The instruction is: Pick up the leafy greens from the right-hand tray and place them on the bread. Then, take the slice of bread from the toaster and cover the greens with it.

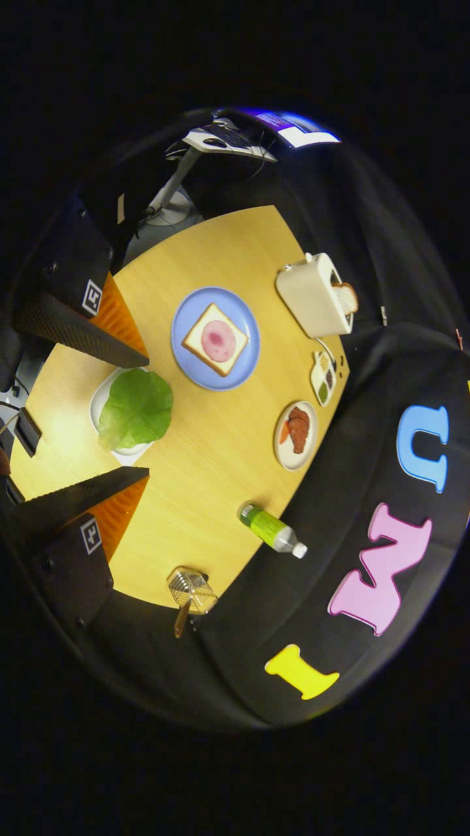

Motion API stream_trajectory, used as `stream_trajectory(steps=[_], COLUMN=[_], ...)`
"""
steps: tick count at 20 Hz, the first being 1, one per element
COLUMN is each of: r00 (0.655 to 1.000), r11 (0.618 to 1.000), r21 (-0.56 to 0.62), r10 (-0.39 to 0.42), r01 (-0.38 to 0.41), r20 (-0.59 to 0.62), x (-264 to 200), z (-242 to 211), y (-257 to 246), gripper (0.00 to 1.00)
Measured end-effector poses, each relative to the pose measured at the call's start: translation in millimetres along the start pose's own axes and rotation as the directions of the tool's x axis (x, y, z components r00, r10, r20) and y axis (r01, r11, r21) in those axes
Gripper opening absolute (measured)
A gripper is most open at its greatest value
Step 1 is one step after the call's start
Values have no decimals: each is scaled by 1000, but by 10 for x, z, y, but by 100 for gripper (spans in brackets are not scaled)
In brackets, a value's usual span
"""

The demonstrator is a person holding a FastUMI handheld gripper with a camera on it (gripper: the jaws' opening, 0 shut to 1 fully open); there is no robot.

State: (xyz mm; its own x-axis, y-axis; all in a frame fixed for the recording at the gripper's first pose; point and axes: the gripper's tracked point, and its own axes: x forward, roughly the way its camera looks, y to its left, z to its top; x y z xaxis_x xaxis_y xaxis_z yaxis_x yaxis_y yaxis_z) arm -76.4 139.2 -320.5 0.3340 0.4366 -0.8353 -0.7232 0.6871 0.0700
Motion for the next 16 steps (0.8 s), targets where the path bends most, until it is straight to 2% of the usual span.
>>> stream_trajectory(steps=[5, 8, 14, 16], r00=[987, 970, 943, 928], r11=[998, 997, 993, 990], r21=[-51, -28, -35, -5], r10=[33, 62, 94, 132], r01=[-41, -71, -110, -143], r20=[-157, -236, -320, -347], x=[706, 1064, 1498, 1570], z=[-459, -676, -863, -907], y=[-34, -12, 7, 48], gripper=[93, 91, 88, 86])
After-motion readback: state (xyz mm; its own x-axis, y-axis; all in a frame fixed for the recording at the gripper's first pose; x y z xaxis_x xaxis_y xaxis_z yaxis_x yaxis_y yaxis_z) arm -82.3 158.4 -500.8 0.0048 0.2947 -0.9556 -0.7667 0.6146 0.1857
